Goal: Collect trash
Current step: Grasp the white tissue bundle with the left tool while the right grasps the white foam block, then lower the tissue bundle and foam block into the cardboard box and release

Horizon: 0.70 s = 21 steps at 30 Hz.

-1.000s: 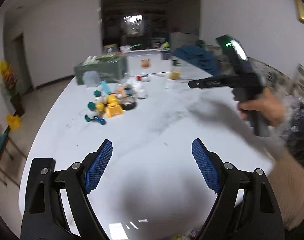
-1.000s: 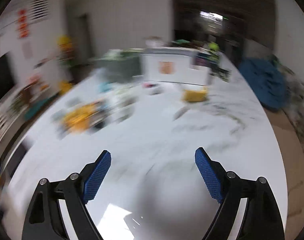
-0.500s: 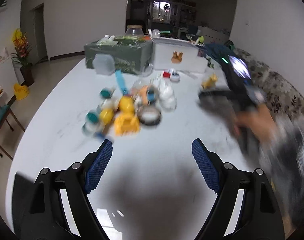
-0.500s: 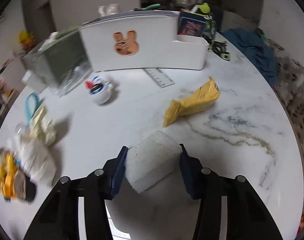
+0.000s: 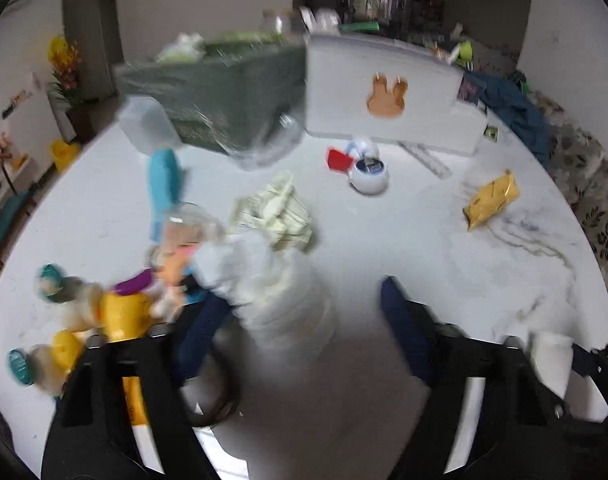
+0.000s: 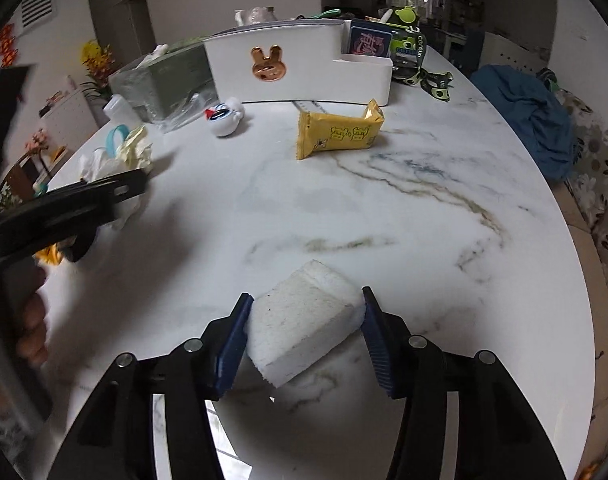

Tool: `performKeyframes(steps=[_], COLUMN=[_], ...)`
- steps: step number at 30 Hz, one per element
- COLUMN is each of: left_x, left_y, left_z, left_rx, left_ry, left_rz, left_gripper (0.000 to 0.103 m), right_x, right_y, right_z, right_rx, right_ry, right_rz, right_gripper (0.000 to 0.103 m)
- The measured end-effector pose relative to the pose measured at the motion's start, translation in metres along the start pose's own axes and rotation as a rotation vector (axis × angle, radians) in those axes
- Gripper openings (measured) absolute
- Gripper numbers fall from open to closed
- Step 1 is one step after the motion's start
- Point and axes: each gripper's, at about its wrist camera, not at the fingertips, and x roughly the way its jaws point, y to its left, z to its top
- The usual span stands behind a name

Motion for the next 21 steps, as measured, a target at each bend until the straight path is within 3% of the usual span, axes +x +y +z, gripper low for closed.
performKeyframes(steps=[1,5,10,14,17,21], left_x=[0.006,-0.006,-0.083,-0.166,-0.212,-0.267], left_y=[0.001,0.007,0.016,0.034,0.048,0.067], left_z=[0.0,-0.008,-0.047,-0.105,-0.152,-0.246], left_rx=[-0.009,0.018,0.075,0.132,0.176,0.316], left_ry=[0.019,-0.019,-0.108,-0.187,-0.193,-0.152], left_rz=[-0.02,-0.03,-0.064,-0.064,-0.07,-0.135], left_gripper=[0.036,0.034,0.034,0.034,0.034,0.035], right_x=[-0.001,-0.006,-0.04,-0.101,-0.156,-0.21], right_y=[0.0,-0.002,0.007,0.038,0.071,0.119], right_z=[-0.001,-0.006,-0.028,-0.071,-0.121,-0.2], right_rx=[0.003,0.055,0.088,0.043,-0.04,-0.168], right_ry=[-0.002,-0.015,-0.056,-0.091,-0.11,-0.067], right_rz=[0.01,0.062,0.137,0.215,0.286,0.422], right_gripper=[0.053,0.05,0.05,0.051,0.051,0.052])
